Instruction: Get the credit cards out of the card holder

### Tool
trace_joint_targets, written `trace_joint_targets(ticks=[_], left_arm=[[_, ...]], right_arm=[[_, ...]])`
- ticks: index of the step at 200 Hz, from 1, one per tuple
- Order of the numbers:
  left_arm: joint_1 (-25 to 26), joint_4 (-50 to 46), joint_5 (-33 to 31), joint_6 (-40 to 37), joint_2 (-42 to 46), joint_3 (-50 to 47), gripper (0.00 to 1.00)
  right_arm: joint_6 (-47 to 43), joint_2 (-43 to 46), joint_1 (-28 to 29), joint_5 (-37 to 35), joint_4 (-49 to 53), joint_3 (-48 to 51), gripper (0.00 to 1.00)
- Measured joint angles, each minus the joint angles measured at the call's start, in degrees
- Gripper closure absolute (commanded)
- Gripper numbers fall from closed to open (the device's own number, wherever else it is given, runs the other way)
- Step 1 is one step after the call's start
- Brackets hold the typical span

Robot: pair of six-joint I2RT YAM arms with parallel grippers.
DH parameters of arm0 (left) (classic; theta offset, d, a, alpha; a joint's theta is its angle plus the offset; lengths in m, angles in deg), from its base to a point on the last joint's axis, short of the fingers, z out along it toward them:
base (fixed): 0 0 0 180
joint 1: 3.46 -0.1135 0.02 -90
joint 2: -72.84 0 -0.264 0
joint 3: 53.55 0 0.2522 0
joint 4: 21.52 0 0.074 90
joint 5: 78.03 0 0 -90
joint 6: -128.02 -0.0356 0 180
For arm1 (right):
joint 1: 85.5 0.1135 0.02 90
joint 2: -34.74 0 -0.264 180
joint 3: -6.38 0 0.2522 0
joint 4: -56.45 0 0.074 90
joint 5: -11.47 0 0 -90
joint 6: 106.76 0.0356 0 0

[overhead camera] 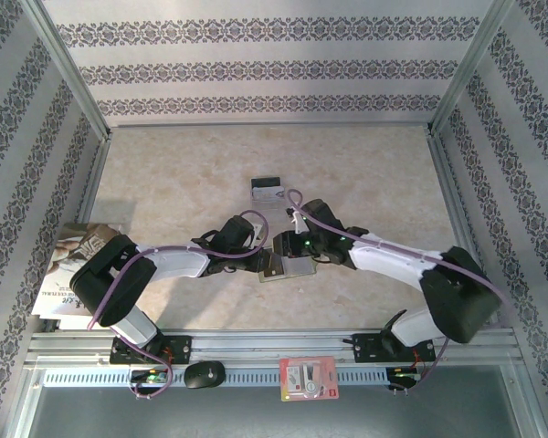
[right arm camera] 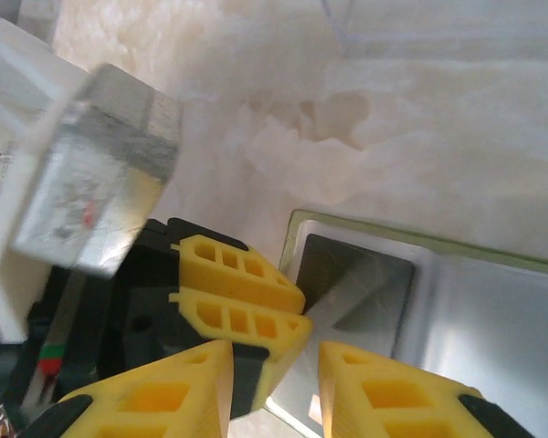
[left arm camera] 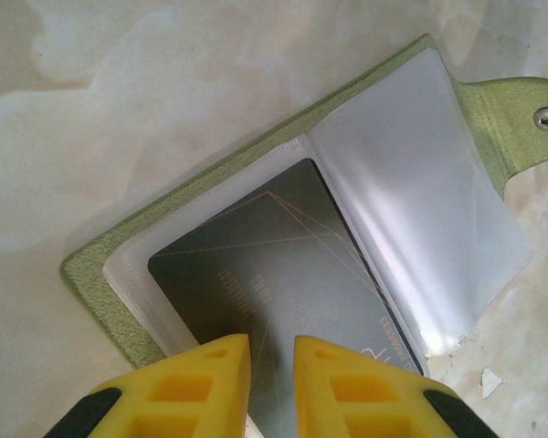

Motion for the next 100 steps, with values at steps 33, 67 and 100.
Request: trace_joint_targets(ticks=[33, 67, 100], left_arm=[[0.0, 0.3, -0.2, -0.1, 0.0, -0.3, 0.8], [0.0, 0.4, -0.3, -0.2, 0.1, -0.4, 0.83], [0.0, 0.4, -0.5, -0.2, 0.1, -0.4, 0.84]], right_arm=[[1.3, -6.3, -0.7, 2.6, -0.5, -0.2, 0.73], [2.4, -7.1, -1.7, 2.6, -0.1, -0.2, 0.76], [3.1, -7.7, -1.9, 2.6, 0.3, -0.2, 0.77]])
